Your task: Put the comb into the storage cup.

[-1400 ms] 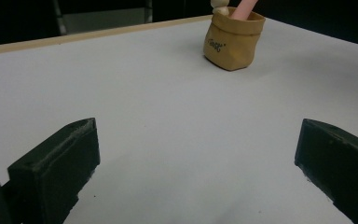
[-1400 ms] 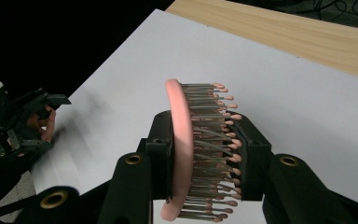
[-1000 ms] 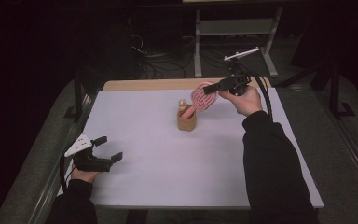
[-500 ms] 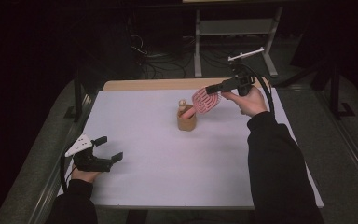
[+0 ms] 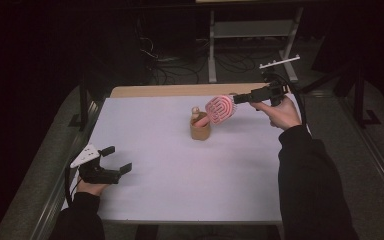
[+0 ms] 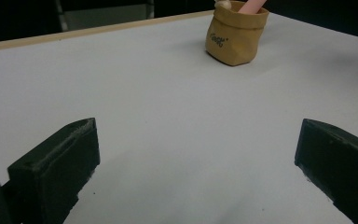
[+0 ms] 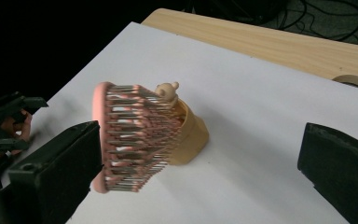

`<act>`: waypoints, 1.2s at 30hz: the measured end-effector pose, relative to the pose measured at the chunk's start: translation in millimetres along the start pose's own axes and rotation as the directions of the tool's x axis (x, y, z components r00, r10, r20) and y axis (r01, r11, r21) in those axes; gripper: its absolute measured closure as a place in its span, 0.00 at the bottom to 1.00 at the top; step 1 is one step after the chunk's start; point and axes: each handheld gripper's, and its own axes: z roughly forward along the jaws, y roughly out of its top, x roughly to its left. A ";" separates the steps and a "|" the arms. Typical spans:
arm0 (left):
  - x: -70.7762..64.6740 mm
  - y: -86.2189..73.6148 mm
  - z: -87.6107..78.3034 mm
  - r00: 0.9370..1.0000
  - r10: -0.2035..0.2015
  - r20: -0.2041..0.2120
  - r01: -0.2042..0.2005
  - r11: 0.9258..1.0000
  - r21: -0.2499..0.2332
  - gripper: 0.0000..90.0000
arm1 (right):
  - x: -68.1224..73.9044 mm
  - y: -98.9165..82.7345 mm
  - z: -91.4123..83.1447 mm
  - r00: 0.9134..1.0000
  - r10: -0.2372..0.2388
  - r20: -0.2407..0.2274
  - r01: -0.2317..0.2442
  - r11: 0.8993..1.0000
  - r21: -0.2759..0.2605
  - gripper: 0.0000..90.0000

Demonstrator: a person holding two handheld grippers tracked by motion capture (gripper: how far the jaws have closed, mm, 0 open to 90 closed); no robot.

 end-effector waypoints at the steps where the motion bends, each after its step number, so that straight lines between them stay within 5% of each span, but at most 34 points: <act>1: 0.0 0.0 0.0 1.000 0.000 -0.001 0.000 1.000 0.000 0.00 | -1.4 -1.7 -1.8 1.000 -0.001 0.002 0.001 1.000 -0.005 0.00; 36: 0.8 -1.1 -0.2 1.000 -0.016 -0.006 0.016 1.000 0.000 0.00 | -15.3 -52.0 -29.5 0.996 -0.076 0.037 0.078 0.995 -0.059 0.00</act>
